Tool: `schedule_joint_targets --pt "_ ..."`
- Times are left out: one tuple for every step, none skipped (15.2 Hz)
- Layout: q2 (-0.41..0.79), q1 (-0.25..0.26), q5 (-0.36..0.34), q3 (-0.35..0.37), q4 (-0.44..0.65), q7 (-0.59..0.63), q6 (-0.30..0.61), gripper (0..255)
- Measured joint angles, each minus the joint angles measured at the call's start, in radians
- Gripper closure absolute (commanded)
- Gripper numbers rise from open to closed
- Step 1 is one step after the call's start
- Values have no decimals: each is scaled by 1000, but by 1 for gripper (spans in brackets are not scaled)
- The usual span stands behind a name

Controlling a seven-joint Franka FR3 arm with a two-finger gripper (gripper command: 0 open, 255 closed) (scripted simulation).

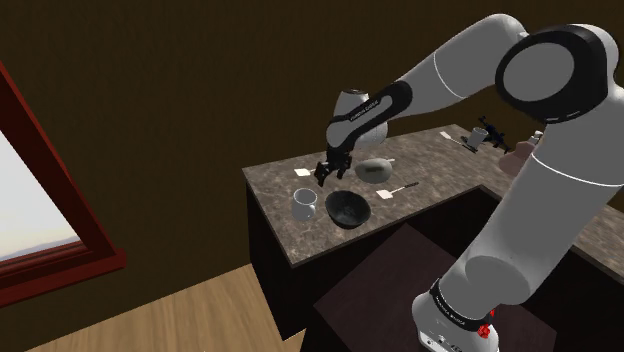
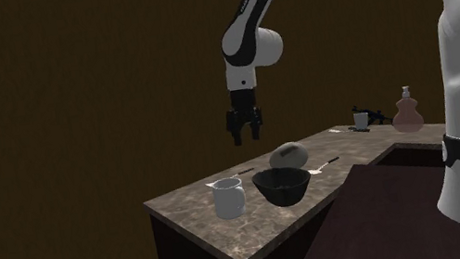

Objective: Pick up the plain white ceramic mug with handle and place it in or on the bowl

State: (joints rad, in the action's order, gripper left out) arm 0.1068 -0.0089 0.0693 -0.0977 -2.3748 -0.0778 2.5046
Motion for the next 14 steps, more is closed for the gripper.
schedule_joint_targets --pt "36 -4 6 -1 18 -9 20 0" --pt "78 -5 14 1 38 -15 44 0" --pt "115 -9 20 2 58 -23 62 0" --pt "164 -10 27 5 99 -27 73 0" --pt "203 -15 33 7 123 -35 89 0" --pt "242 -18 38 10 152 -38 101 0" --pt "284 -23 46 13 171 -46 126 0" --pt "323 -26 50 16 199 -49 139 0" --pt "367 -29 54 19 234 -50 150 0" --pt "406 -35 57 22 266 -57 160 0" --pt "437 -36 59 24 293 -56 164 0" --pt "456 -35 60 26 305 -54 172 0" --pt "472 -39 62 28 315 -59 179 0" --pt "491 -41 64 30 327 -60 188 0"
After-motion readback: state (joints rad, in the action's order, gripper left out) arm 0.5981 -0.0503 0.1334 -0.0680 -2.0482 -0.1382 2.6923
